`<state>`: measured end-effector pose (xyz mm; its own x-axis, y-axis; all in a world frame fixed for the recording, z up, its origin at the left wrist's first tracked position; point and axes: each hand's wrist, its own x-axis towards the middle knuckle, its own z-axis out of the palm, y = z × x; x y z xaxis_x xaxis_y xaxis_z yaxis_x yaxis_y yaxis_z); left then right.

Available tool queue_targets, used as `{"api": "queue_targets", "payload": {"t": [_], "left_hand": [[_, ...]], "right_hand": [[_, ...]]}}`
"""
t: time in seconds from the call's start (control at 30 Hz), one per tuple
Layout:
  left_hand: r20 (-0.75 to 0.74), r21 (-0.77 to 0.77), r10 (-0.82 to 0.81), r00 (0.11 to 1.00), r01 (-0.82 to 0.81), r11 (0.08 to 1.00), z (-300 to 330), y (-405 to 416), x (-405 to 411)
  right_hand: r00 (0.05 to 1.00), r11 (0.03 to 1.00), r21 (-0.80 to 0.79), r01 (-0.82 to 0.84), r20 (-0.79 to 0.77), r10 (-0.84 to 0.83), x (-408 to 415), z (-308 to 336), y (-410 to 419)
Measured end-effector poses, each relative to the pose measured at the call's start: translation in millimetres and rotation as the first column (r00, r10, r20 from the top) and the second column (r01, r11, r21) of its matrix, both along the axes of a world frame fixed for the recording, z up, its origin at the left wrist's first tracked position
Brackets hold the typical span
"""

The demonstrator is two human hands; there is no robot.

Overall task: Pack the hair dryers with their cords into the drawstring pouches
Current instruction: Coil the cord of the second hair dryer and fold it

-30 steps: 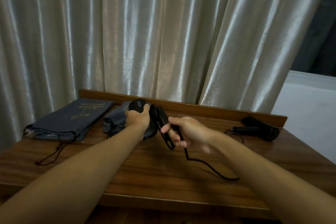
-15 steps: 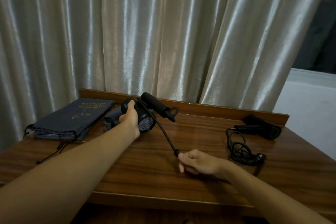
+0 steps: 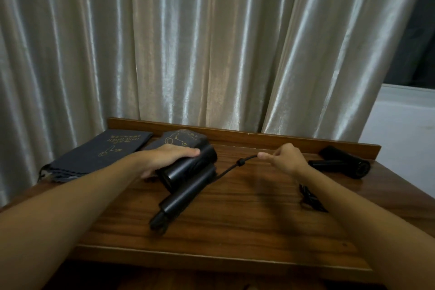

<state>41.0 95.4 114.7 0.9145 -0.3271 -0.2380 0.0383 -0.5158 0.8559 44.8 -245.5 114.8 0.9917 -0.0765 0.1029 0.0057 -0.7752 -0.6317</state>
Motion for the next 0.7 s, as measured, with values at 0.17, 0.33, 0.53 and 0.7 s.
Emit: {"api": "queue_targets", "payload": {"t": [0.17, 0.33, 0.53, 0.7], "left_hand": [[0.261, 0.377, -0.162, 0.952, 0.054, 0.924, 4, -37, 1], [0.538, 0.453, 0.031, 0.842, -0.321, 0.832, -2, -57, 7], [0.528, 0.019, 0.532, 0.662, -0.636, 0.772, 0, -76, 23], [0.242, -0.33, 0.8, 0.549, -0.729, 0.6, 17, -86, 36]], "right_hand": [[0.99, 0.992, 0.085, -0.099, 0.11, 0.089, 2, 27, 25], [0.969, 0.902, 0.371, -0.22, 0.189, 0.158, -12, 51, 40], [0.916, 0.812, 0.428, -0.398, 0.233, 0.327, -38, 52, 53], [0.886, 0.812, 0.353, -0.464, 0.161, 0.436, -59, 30, 68]]}}
